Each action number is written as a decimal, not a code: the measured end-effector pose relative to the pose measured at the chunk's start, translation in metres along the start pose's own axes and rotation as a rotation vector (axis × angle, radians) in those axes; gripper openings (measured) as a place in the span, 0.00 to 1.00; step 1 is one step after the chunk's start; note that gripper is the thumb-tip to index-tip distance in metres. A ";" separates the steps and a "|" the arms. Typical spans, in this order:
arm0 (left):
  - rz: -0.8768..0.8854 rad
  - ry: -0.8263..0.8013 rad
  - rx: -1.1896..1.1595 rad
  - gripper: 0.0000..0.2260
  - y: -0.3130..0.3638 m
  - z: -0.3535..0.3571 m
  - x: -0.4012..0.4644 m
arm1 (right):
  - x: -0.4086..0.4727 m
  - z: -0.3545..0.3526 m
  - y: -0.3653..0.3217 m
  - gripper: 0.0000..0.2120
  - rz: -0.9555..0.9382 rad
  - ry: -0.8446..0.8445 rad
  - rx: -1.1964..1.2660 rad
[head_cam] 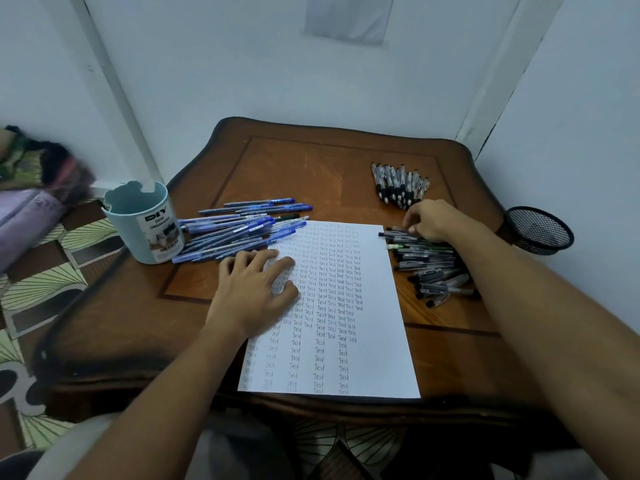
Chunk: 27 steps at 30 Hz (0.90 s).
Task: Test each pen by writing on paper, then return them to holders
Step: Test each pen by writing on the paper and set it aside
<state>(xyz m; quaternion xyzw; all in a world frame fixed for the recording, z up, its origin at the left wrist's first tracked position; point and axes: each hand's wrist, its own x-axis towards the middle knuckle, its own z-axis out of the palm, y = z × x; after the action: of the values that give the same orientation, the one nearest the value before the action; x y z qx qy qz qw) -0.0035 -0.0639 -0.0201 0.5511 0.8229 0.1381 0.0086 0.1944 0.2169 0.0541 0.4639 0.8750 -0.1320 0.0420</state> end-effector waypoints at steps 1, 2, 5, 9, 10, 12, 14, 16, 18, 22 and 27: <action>0.001 0.002 0.003 0.24 0.000 0.000 0.000 | 0.000 0.000 0.000 0.06 -0.001 0.003 -0.007; 0.003 0.004 0.007 0.24 0.000 0.000 0.001 | 0.001 0.000 0.000 0.05 -0.005 0.004 -0.013; 0.005 0.008 0.009 0.24 -0.001 0.000 0.001 | -0.001 0.001 0.001 0.04 -0.018 0.004 -0.031; 0.007 0.008 0.004 0.25 -0.002 0.002 0.000 | -0.004 0.000 0.004 0.11 -0.091 0.124 0.043; 0.006 0.008 0.001 0.24 -0.002 0.002 0.000 | -0.006 -0.001 0.005 0.13 -0.130 0.181 0.079; 0.005 0.014 -0.001 0.25 -0.002 0.002 0.000 | -0.010 -0.002 0.003 0.16 -0.183 0.292 0.167; 0.007 0.019 0.000 0.25 -0.002 0.002 0.000 | -0.018 0.000 -0.002 0.20 -0.189 0.381 0.341; 0.009 0.022 -0.007 0.25 -0.002 0.002 0.000 | -0.031 0.005 -0.013 0.22 -0.134 0.433 0.683; 0.005 0.018 -0.008 0.26 -0.001 0.001 0.000 | -0.046 0.011 -0.026 0.20 -0.055 0.414 1.035; 0.002 0.013 -0.002 0.26 0.000 0.000 0.000 | -0.070 0.025 -0.048 0.17 0.039 0.311 1.388; -0.001 0.012 -0.002 0.27 0.001 -0.001 0.000 | -0.082 0.037 -0.060 0.15 0.052 0.243 1.630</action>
<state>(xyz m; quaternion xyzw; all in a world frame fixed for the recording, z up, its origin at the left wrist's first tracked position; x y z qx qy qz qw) -0.0027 -0.0638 -0.0188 0.5497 0.8232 0.1424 0.0042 0.1897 0.1099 0.0462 0.3803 0.4921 -0.6733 -0.3998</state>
